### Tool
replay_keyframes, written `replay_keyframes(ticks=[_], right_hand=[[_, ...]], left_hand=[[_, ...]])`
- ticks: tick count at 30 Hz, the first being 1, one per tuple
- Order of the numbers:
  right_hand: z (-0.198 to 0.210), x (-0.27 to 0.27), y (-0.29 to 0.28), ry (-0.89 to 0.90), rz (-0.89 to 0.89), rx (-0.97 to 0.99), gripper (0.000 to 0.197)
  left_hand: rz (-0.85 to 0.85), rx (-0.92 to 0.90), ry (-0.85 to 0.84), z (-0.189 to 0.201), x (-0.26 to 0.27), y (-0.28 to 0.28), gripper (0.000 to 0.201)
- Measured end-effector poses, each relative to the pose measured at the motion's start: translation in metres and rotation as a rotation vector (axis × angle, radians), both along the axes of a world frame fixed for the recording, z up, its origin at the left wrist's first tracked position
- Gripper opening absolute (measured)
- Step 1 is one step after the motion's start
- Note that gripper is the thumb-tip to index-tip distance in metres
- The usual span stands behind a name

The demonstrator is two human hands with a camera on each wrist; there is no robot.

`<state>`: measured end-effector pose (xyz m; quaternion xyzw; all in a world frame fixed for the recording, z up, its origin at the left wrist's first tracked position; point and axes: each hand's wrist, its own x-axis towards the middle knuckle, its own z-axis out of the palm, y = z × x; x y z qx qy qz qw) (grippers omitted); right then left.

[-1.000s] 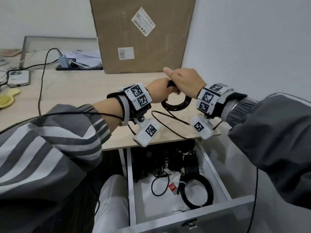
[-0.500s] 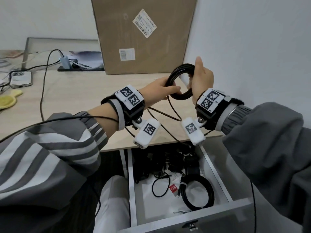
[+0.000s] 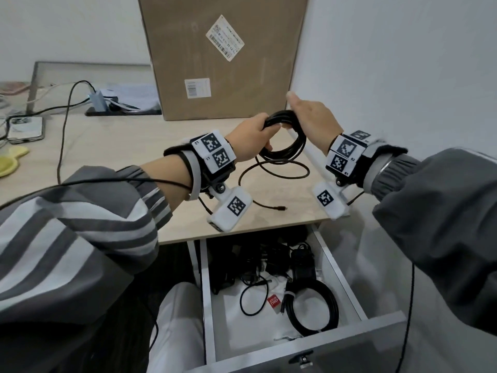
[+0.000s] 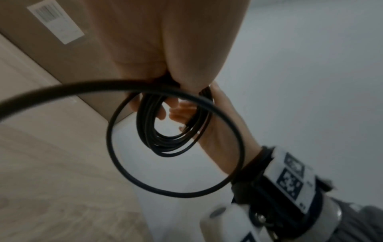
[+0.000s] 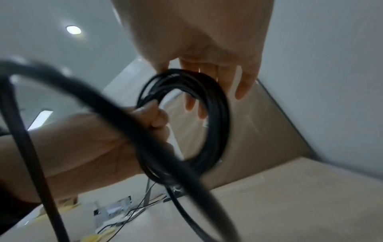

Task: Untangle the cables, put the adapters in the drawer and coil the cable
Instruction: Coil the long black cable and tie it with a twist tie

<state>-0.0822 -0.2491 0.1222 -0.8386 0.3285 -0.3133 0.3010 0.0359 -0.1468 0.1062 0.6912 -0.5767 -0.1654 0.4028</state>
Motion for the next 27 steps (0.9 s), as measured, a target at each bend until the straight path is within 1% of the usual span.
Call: replay_keyframes(ticks=[2,4,5,6,8,11,14,19,20,21,23,25,27], right_hand=[[0.008,0.006,0.006,0.164,0.057,-0.193,0.069],[0.013,0.013,0.009,0.306,0.05,-0.315,0.069],[0.015,0.016,0.009,0.319,0.042,-0.344,0.068],[0.016,0.017,0.008,0.296,0.037,-0.35,0.066],[0.017,0.017,0.004,0.17,0.01,-0.281,0.063],[0.014,0.017,-0.002,-0.104,-0.122,-0.015,0.059],[0.01,0.015,-0.006,-0.32,-0.152,0.214,0.054],[0.004,0.007,-0.005,-0.514,-0.102,0.441,0.055],[0.003,0.006,-0.005,-0.534,-0.082,0.462,0.055],[0.002,0.005,-0.006,-0.537,-0.057,0.47,0.056],[-0.002,0.004,-0.009,-0.473,-0.021,0.442,0.059],[-0.002,0.0,-0.014,-0.306,-0.018,0.386,0.058],[0.004,-0.005,-0.017,-0.104,-0.004,0.306,0.061]], left_hand=[[-0.029,0.015,-0.064,0.002,-0.004,-0.004,0.02],[-0.04,0.015,-0.075,0.006,-0.008,-0.006,0.023],[-0.037,0.01,-0.064,0.008,-0.008,-0.006,0.026],[-0.032,0.007,-0.05,0.011,-0.009,-0.006,0.027],[-0.018,-0.015,-0.02,0.015,-0.006,-0.004,0.026],[-0.004,-0.054,0.068,0.016,0.002,-0.003,0.014],[-0.003,-0.039,0.148,0.012,0.006,-0.001,0.017],[-0.018,-0.021,0.27,0.013,0.002,0.002,0.026],[-0.014,-0.029,0.28,0.013,0.001,0.002,0.025],[-0.011,-0.046,0.28,0.013,0.001,0.001,0.021],[0.003,-0.073,0.237,0.013,0.002,0.0,0.013],[0.004,-0.087,0.154,0.014,0.004,-0.001,0.008],[0.001,-0.072,0.003,0.018,0.009,-0.005,0.009]])
